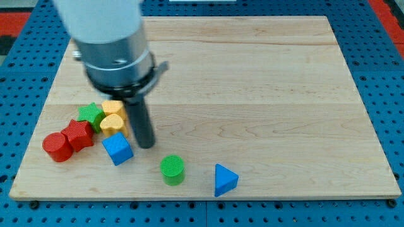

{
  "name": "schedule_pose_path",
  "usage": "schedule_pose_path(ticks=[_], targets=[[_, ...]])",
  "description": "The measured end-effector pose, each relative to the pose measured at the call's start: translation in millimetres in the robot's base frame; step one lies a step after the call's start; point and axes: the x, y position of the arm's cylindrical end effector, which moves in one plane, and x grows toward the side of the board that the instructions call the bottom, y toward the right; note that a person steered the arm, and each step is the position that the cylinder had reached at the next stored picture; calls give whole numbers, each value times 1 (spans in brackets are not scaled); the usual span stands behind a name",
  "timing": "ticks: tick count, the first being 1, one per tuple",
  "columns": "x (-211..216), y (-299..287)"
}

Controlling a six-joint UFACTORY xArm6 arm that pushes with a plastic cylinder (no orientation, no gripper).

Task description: Move the blue triangle to the bottom center of the board

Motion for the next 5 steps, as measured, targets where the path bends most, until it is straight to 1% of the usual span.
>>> schedule_pose_path(ticks=[2, 3, 4, 5], targets=[[2, 119], [11, 191], [49, 222], [71, 220]])
